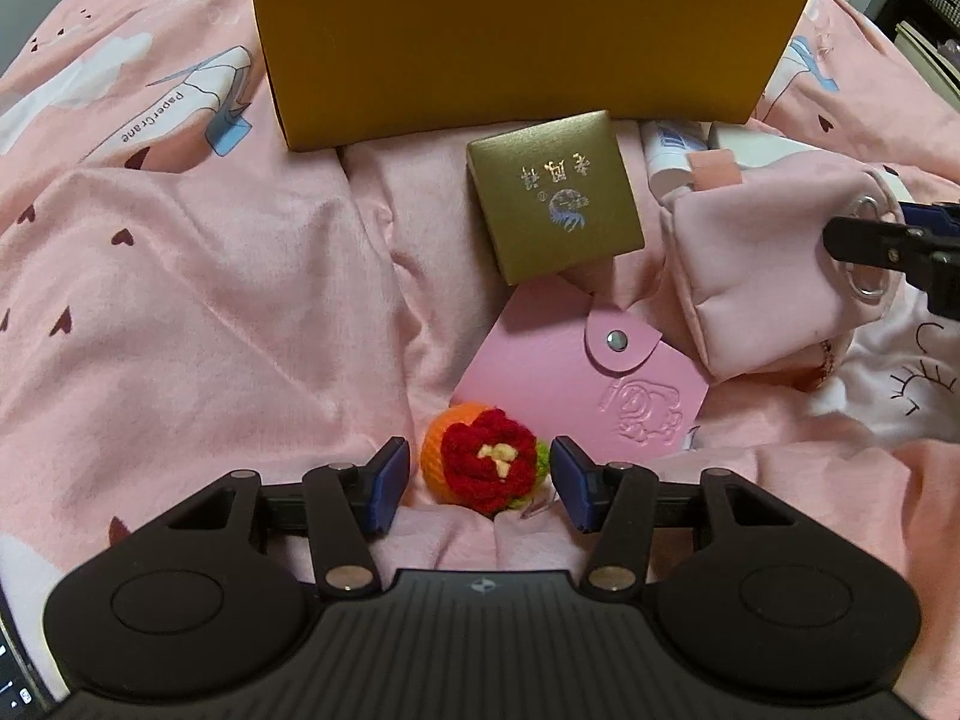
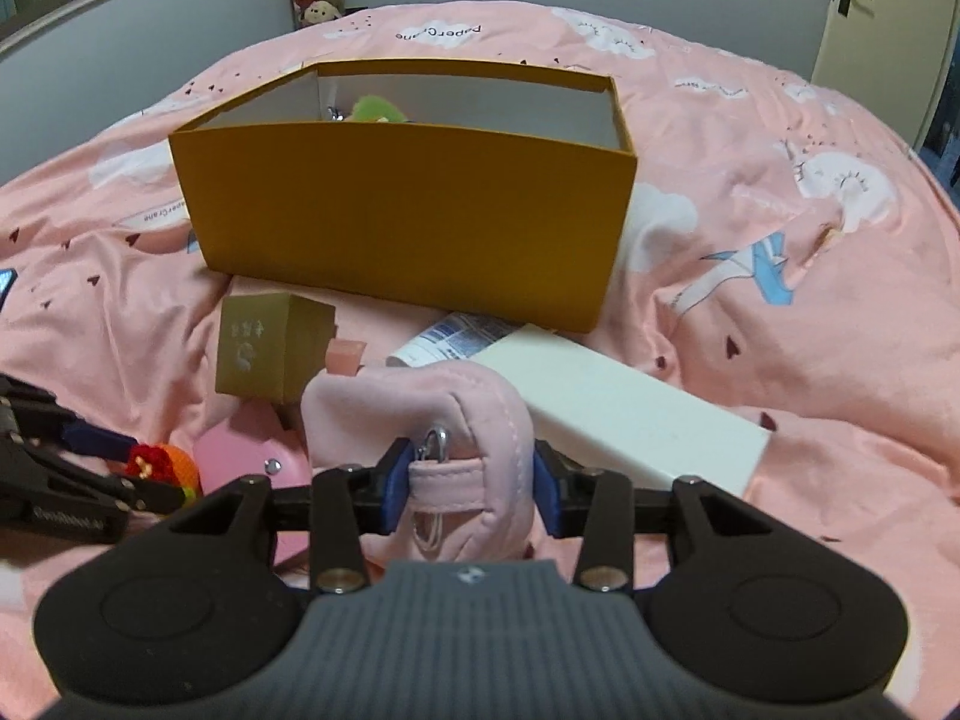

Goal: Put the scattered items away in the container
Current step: 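Grasp the pink pouch with the right tool while the left tool grasps the red crochet flower, then lift the pink pouch and crochet flower and carry them over the orange box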

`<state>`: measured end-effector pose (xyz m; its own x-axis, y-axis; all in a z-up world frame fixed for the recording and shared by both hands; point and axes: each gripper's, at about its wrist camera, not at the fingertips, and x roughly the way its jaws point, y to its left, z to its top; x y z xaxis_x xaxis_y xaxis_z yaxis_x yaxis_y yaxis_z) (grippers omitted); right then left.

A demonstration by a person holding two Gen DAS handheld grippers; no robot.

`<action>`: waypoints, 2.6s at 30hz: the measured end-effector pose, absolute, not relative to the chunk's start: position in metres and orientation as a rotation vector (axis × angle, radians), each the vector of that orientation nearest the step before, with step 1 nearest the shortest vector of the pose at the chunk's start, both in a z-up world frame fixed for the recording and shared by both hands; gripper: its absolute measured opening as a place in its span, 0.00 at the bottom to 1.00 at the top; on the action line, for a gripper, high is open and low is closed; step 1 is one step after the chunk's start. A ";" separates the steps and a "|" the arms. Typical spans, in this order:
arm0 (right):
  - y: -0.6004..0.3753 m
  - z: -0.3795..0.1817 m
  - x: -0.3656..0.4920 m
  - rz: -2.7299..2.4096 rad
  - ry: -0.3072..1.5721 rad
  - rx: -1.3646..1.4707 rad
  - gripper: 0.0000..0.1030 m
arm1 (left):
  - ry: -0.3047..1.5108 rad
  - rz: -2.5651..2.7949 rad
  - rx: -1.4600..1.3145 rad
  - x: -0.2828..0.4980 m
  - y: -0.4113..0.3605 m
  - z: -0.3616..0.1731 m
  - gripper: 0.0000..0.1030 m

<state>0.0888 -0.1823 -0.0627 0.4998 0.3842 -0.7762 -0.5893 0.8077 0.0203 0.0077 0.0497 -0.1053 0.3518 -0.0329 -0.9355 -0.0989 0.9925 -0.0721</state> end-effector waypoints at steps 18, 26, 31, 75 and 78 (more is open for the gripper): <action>-0.197 -0.108 0.128 0.576 1.040 0.070 0.68 | 1.198 0.038 -0.122 0.007 0.052 -0.109 0.48; -0.201 -0.095 0.120 0.591 0.994 0.084 0.44 | 1.177 0.036 -0.153 0.006 0.055 -0.104 0.46; -0.201 -0.075 0.110 0.620 0.931 0.039 0.40 | 1.141 0.034 -0.204 0.006 0.062 -0.095 0.46; -0.145 0.083 0.192 0.687 0.545 -0.064 0.39 | 0.756 -0.065 -0.112 0.110 0.091 0.075 0.46; -0.132 0.072 0.215 0.651 0.557 -0.083 0.39 | 0.756 -0.073 -0.104 0.129 0.093 0.072 0.46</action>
